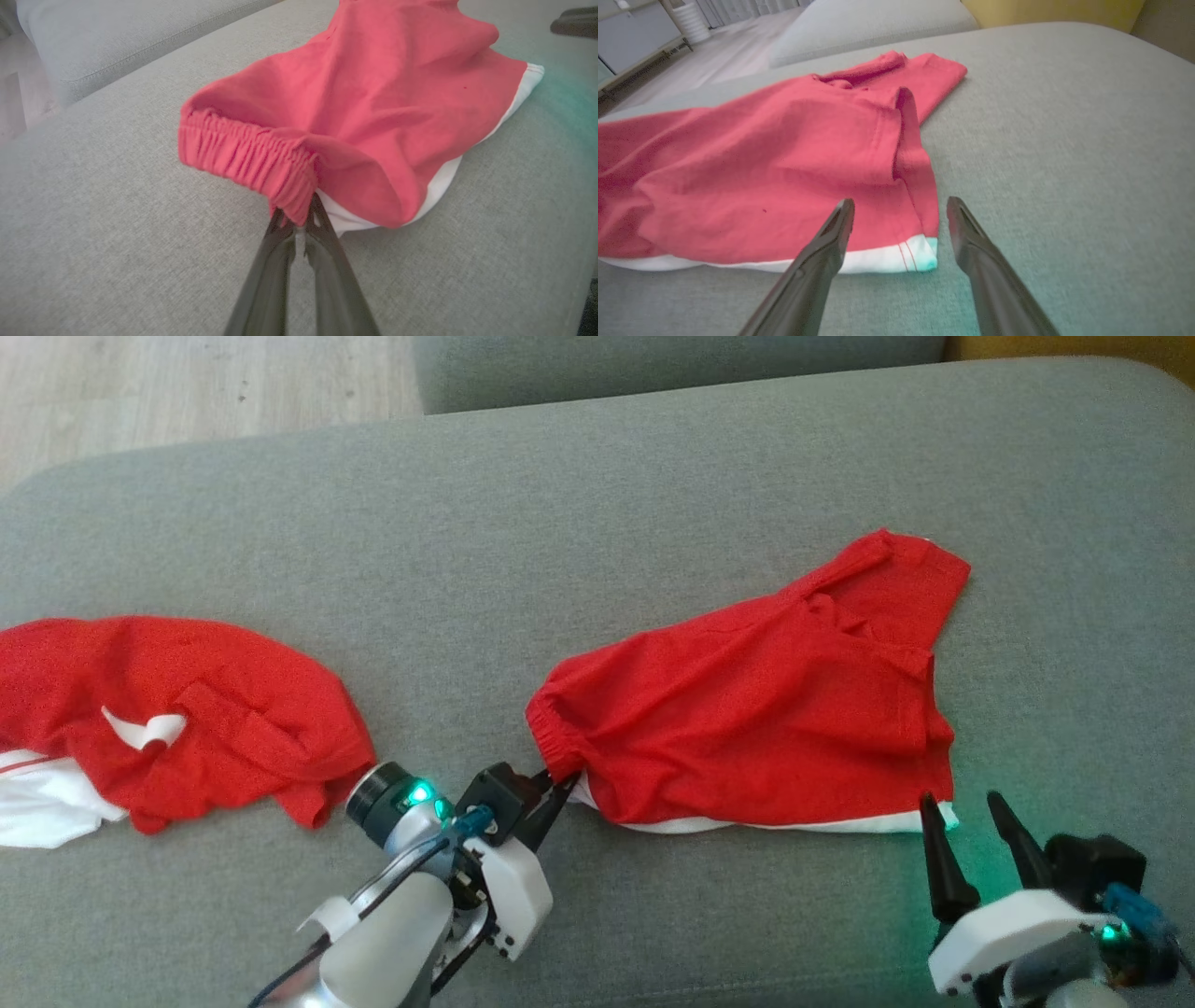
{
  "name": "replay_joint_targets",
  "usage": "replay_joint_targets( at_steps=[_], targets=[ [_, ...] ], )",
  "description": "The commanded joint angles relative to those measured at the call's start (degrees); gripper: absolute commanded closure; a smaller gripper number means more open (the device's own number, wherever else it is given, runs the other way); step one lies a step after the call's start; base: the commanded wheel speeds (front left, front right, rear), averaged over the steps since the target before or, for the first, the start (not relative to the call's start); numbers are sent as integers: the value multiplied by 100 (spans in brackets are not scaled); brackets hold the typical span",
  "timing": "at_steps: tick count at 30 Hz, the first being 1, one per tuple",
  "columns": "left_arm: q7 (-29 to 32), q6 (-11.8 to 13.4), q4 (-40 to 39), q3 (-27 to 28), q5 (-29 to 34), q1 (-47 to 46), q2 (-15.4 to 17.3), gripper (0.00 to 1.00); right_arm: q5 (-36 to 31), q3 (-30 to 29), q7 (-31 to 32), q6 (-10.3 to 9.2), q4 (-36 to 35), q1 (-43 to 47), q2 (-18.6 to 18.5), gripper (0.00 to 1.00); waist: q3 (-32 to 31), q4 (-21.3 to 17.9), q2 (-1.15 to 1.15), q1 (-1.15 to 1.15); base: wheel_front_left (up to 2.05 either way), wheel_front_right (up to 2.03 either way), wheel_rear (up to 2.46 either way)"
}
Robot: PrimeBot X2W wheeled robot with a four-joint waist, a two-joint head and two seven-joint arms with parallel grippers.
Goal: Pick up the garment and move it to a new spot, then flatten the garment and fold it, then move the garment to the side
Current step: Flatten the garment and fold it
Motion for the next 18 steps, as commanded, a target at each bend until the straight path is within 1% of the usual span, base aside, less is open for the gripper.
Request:
replay_joint_targets(
  at_steps=[1, 6, 8, 18],
  targets=[
    [-71, -5, -234, 235, 8, -100, 137, 100, -124, 2, -30, -5, -4, -205, 11, 0, -20, 32, 0, 0, 0, 0, 0],
    [-71, 20, -415, 273, 26, 9, 159, 100, -250, -293, 44, -5, 568, -390, 90, 0, -44, 100, 0, 0, 0, 0, 0],
    [-71, 24, -458, 280, 33, 40, 157, 100, -307, -313, 20, -5, 751, -464, 98, 0, -48, 124, 0, 0, 0, 0, 0],
    [-71, 47, -525, 321, 52, 106, 120, 100, -343, 24, -200, -5, 1194, -632, 104, 0, -56, 152, 0, 0, 0, 0, 0]
  ],
)
